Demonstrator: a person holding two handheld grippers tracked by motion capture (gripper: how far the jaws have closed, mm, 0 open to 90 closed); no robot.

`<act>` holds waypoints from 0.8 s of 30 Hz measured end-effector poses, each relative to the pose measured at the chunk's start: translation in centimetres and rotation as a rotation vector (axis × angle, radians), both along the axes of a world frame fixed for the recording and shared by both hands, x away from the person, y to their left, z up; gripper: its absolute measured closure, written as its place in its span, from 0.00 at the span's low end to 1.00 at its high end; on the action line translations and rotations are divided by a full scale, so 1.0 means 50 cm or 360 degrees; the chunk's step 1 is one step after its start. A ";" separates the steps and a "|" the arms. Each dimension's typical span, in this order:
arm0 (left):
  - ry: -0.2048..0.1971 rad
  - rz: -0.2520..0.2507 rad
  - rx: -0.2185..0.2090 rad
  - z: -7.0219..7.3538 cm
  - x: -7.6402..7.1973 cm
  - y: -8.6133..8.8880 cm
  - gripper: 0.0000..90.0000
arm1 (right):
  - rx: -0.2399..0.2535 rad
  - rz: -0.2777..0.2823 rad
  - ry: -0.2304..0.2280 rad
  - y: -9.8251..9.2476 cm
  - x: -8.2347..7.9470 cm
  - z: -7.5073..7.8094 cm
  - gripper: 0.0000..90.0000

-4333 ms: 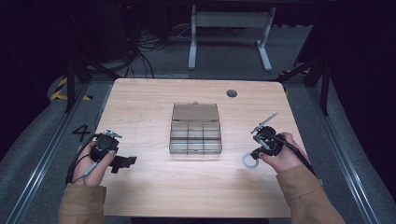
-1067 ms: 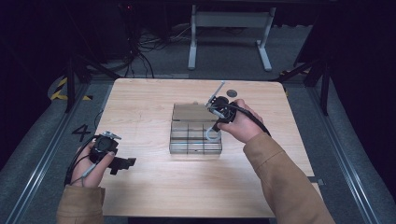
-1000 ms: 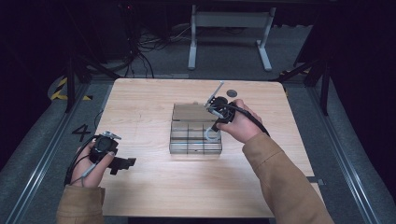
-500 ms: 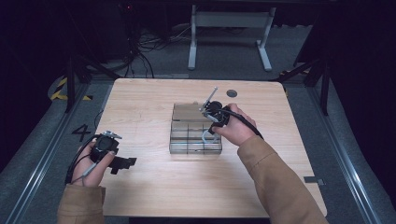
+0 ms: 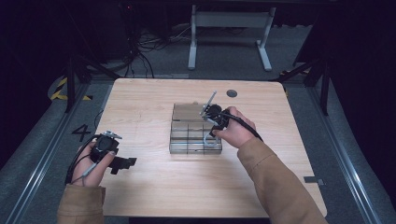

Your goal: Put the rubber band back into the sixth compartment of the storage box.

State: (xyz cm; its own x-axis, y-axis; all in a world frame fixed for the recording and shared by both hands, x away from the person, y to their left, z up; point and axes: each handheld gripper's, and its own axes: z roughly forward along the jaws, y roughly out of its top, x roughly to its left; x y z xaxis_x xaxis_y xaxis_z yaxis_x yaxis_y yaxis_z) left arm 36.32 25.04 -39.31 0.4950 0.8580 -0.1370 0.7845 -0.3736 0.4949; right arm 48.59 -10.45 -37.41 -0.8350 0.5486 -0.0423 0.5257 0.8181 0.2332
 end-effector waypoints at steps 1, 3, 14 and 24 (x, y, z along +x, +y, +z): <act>0.0000 0.0004 0.0000 0.000 0.000 0.000 0.19 | -0.0001 0.0004 0.0003 0.000 0.000 -0.002 0.92; 0.0001 0.0002 0.0001 0.000 0.000 0.000 0.20 | -0.0014 0.0008 0.0002 0.001 0.000 -0.006 0.92; 0.0003 0.0001 0.0003 -0.001 0.000 0.001 0.20 | -0.0055 -0.0002 0.0021 0.001 -0.001 -0.027 0.92; 0.0005 0.0004 0.0002 -0.001 -0.001 0.002 0.19 | -0.0067 0.0011 0.0049 0.000 0.000 -0.042 0.92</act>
State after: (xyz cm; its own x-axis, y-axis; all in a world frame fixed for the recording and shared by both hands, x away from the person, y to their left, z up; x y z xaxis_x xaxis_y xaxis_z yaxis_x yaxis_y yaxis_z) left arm 36.29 25.14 -39.35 0.4922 0.8595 -0.1379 0.7872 -0.3720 0.4918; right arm 48.60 -10.46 -39.49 -0.8400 0.5412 -0.0393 0.5265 0.8304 0.1823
